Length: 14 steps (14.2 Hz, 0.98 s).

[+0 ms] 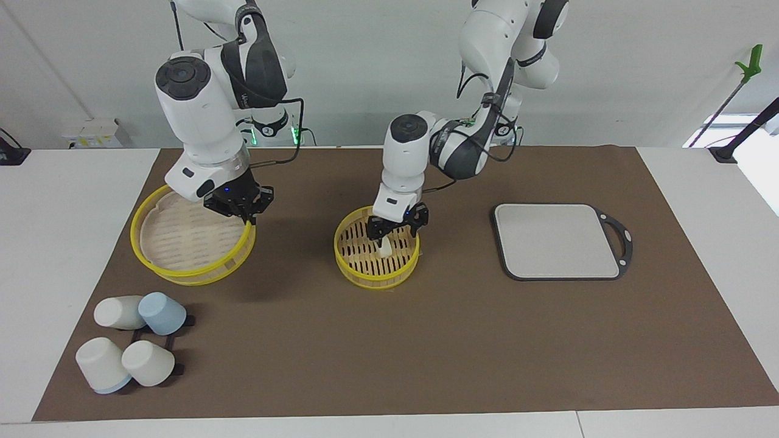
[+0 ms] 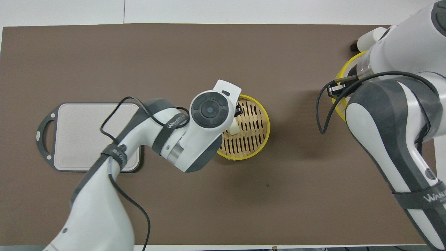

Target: Place bun in steamer

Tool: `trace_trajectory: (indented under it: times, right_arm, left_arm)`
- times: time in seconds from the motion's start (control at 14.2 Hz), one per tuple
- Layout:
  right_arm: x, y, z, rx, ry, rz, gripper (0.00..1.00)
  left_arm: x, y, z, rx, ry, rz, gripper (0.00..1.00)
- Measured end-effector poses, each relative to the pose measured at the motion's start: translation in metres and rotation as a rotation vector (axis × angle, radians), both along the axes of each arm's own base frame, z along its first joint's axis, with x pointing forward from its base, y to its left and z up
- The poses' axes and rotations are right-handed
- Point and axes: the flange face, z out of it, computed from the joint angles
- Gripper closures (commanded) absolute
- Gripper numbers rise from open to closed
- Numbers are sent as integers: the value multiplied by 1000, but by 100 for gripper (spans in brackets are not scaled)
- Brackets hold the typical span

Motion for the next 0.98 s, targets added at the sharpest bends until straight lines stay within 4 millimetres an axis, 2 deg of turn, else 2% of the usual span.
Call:
trace_trajectory:
  times: [0.14, 0.21, 0.28, 0.35, 0.49, 0.56, 0.7, 0.84, 0.98]
  right_arm:
    - [1, 4, 2, 5, -16, 5, 100]
    - [1, 14, 5, 12, -31, 3, 100]
    - [-2, 38, 11, 19, -47, -26, 100]
    - [-7, 77, 16, 26, -64, -68, 100]
    - [-16, 172, 14, 42, -95, -138, 100]
    - [-17, 216, 8, 53, -111, -180, 100]
    - [-12, 275, -24, 74, -128, -236, 100]
    - [-9, 316, -64, 95, -152, -271, 100]
    - [-12, 333, -93, 94, -141, -288, 100]
  left_arm:
    - [18, 75, 63, 43, 14, -16, 0]
    - [25, 118, 92, 59, 20, -32, 0]
    - [29, 161, 116, 75, 29, -55, 0]
    - [31, 201, 133, 87, 39, -83, 0]
    - [33, 266, 153, 103, 61, -137, 0]
    - [33, 292, 158, 108, 71, -161, 0]
    - [33, 332, 164, 113, 89, -205, 0]
    - [31, 357, 167, 111, 105, -245, 0]
    - [27, 367, 171, 93, 112, -260, 0]
